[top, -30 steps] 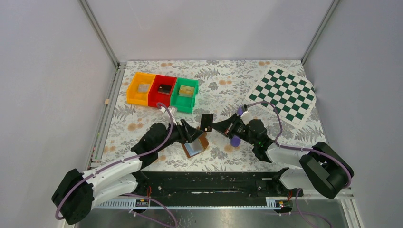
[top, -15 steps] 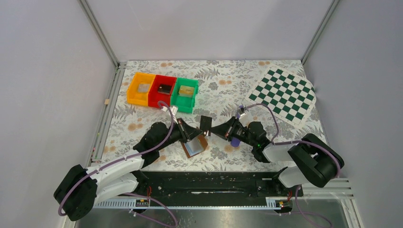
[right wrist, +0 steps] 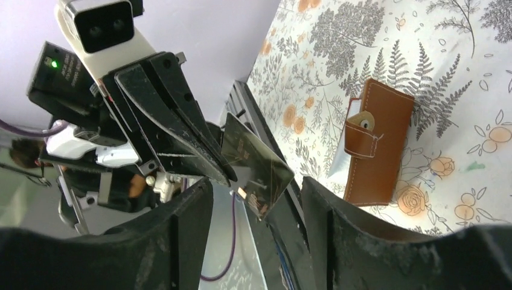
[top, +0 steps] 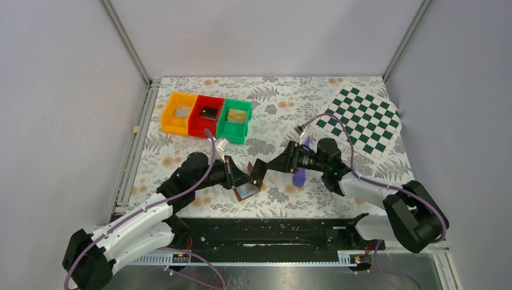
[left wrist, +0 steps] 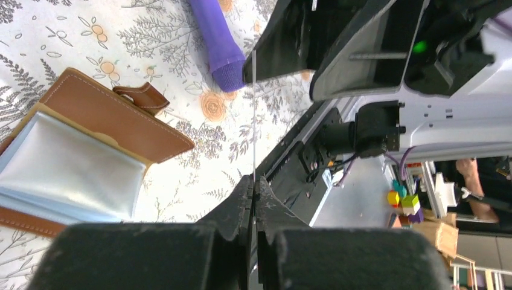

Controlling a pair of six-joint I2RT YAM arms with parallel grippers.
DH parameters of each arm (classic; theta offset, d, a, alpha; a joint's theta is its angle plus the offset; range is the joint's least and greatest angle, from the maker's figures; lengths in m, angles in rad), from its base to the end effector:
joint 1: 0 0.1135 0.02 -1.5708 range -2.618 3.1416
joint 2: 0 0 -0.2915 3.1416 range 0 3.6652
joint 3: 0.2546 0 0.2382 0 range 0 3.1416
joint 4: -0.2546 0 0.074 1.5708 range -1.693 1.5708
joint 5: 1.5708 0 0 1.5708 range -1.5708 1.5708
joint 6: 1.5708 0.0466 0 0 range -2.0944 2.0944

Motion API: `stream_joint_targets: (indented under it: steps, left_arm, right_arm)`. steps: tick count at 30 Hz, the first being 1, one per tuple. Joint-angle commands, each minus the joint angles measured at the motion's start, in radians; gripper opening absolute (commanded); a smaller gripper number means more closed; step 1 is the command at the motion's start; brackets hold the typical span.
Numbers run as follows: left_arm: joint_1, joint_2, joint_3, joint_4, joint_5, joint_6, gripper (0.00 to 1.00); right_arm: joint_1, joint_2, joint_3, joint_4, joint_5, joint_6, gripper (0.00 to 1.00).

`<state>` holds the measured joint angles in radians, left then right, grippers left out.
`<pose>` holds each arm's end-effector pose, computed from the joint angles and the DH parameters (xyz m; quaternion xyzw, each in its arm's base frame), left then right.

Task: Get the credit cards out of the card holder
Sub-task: Place the credit card in the storage box.

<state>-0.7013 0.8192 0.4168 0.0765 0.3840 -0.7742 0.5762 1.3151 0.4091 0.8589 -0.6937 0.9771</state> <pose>0.1168 -0.1215 0.2539 0.0821 0.8010 -0.4997 0.3192 0.1896 0.1587 0.2459 -0.0945 0.7136 0.6304 0.2906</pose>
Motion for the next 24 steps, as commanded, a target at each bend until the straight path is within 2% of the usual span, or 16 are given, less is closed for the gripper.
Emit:
stream_joint_targets:
  steps: [1, 7, 15, 20, 24]
  left_arm:
    - [0.008, -0.039, 0.115, -0.237, 0.088, 0.115, 0.0]
    - [0.011, 0.02, 0.205, -0.309, 0.231, 0.138, 0.0]
    - [0.018, 0.031, 0.244, -0.341, 0.285, 0.16, 0.0]
    - [0.02, 0.058, 0.251, -0.34, 0.324, 0.168, 0.0]
    - [0.02, 0.063, 0.254, -0.343, 0.329, 0.175, 0.0]
  right_arm:
    - [-0.021, -0.069, 0.16, -0.309, -0.152, -0.264, 0.63]
    - [-0.021, -0.033, 0.349, -0.511, -0.359, -0.413, 0.63]
    - [-0.021, -0.01, 0.445, -0.775, -0.404, -0.618, 0.66]
    - [-0.021, 0.037, 0.473, -0.846, -0.436, -0.678, 0.68]
    - [-0.018, 0.048, 0.468, -0.816, -0.466, -0.655, 0.65]
